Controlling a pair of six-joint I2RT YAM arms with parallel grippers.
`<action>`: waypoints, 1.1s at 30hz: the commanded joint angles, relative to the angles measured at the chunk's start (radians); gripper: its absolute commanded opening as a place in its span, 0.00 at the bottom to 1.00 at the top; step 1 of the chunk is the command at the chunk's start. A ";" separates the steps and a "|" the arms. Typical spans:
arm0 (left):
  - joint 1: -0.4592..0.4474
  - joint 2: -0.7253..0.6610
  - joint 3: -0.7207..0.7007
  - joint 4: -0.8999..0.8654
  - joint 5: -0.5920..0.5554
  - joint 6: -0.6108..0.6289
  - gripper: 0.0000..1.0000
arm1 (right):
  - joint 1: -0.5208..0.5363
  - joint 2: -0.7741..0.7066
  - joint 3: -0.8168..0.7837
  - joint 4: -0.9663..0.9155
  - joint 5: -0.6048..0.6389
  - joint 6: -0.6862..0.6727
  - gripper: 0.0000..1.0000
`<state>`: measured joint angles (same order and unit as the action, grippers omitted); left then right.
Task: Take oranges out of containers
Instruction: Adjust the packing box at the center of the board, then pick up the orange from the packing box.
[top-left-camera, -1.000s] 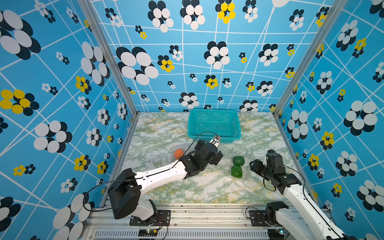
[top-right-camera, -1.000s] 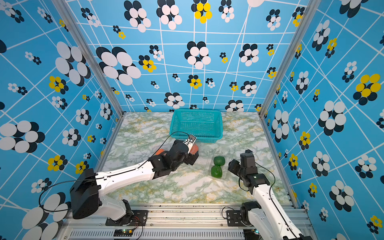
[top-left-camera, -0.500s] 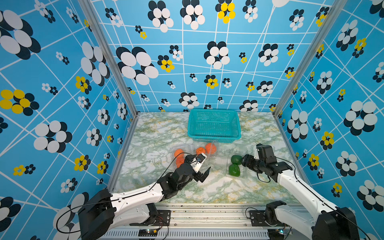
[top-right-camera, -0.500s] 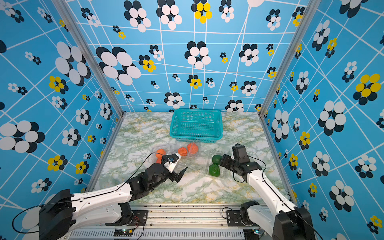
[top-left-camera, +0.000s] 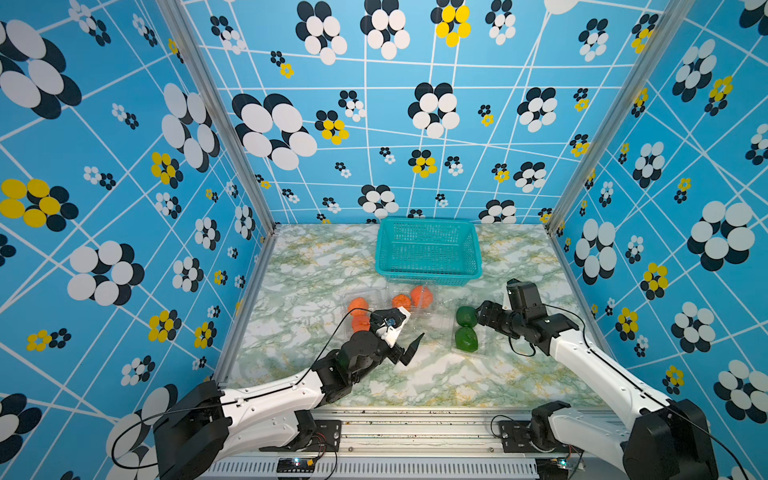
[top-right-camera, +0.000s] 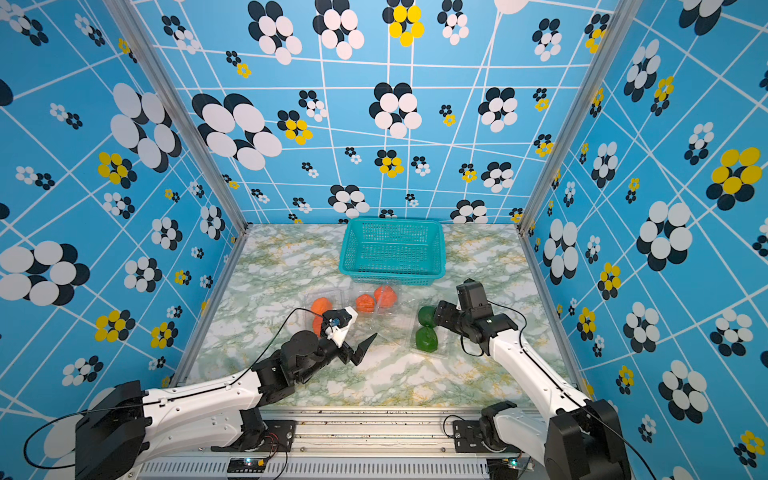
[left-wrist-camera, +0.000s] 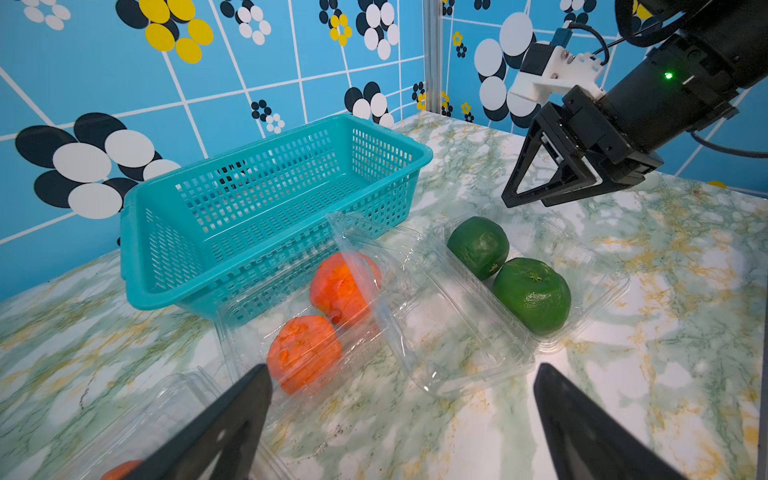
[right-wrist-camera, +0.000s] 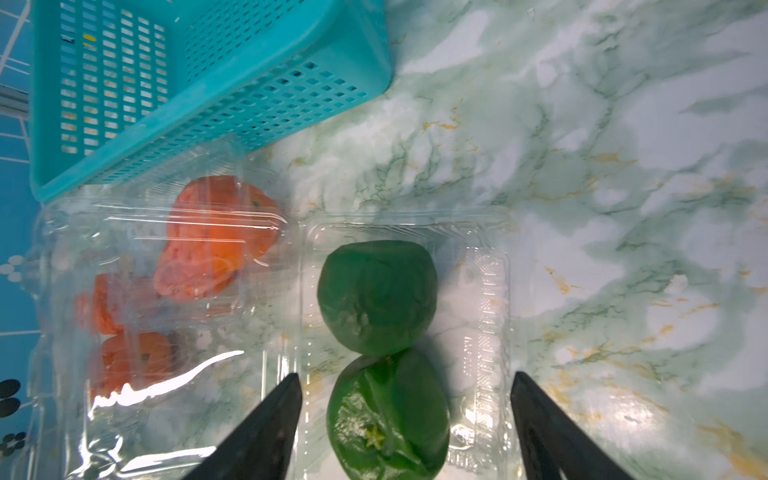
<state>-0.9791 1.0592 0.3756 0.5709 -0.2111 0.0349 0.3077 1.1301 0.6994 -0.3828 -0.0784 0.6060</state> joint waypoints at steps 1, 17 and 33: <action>0.010 0.011 -0.019 0.048 0.028 -0.022 0.99 | 0.030 0.028 0.024 0.031 -0.012 0.010 0.81; 0.014 0.049 -0.007 0.040 0.027 -0.026 1.00 | 0.074 0.274 0.133 -0.014 0.056 0.000 0.83; 0.014 0.056 0.003 0.018 0.015 -0.026 1.00 | 0.074 0.400 0.173 0.021 0.046 0.006 0.61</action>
<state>-0.9741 1.1053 0.3714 0.5911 -0.1936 0.0189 0.3729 1.5276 0.8608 -0.3496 -0.0456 0.6125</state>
